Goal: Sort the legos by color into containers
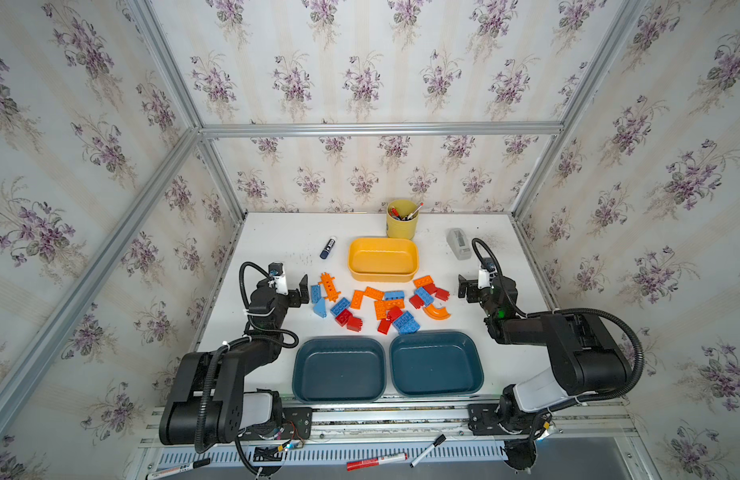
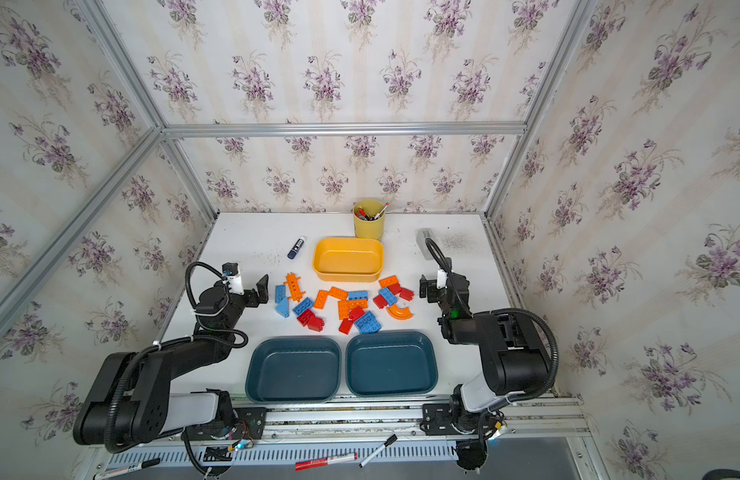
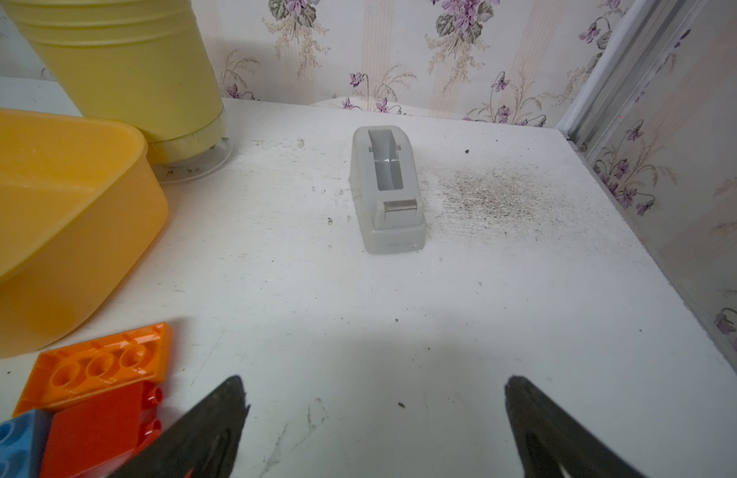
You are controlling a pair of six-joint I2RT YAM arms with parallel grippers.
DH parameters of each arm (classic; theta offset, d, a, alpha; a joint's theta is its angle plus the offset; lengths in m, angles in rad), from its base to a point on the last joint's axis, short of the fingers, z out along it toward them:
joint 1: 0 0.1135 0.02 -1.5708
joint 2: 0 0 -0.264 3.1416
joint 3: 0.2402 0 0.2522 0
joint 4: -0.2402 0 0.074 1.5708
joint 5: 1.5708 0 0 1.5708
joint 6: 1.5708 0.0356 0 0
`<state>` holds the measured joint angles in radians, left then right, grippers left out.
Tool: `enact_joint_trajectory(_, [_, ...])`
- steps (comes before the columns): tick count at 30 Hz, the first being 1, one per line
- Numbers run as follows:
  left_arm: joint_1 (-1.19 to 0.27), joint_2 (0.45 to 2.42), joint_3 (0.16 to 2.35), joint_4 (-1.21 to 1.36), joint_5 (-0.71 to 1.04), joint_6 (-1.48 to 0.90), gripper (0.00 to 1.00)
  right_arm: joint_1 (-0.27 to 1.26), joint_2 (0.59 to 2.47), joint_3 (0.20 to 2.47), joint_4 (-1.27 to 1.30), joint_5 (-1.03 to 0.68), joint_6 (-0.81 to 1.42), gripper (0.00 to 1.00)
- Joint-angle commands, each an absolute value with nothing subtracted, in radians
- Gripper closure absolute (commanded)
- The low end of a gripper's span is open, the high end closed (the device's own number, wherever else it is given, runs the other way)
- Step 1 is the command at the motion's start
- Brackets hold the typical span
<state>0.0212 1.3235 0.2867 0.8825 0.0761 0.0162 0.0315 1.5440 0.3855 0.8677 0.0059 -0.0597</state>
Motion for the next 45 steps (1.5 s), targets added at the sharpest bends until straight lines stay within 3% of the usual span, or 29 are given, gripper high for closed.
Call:
enact_joint_trajectory(1, [0.021,1.324,0.293,0.917,0.075,0.023,0.01,0.031,1.543,0.396,0.88,0.01,-0.058,0.0])
enact_joint_trajectory(7, [0.021,1.323,0.29,0.921,0.076,0.024,0.01,0.031,1.542,0.394,0.883,-0.001,-0.061,0.0])
enact_joint_trajectory(9, [0.02,1.293,0.292,0.907,0.081,0.028,0.01,0.032,1.518,0.39,0.869,-0.088,-0.099,0.0])
enact_joint_trajectory(21, [-0.028,0.993,0.484,0.379,-0.006,-0.107,0.01,0.032,1.259,0.442,0.618,-0.115,-0.067,0.0])
enact_joint_trajectory(34, [-0.201,1.158,0.912,-0.396,-0.112,-0.368,0.01,0.033,1.12,0.617,0.265,-0.424,0.102,0.0])
enact_joint_trajectory(45, [-0.25,1.343,0.99,-0.542,-0.1,-0.273,0.03,0.148,1.104,0.815,-0.176,-0.583,0.048,0.0])
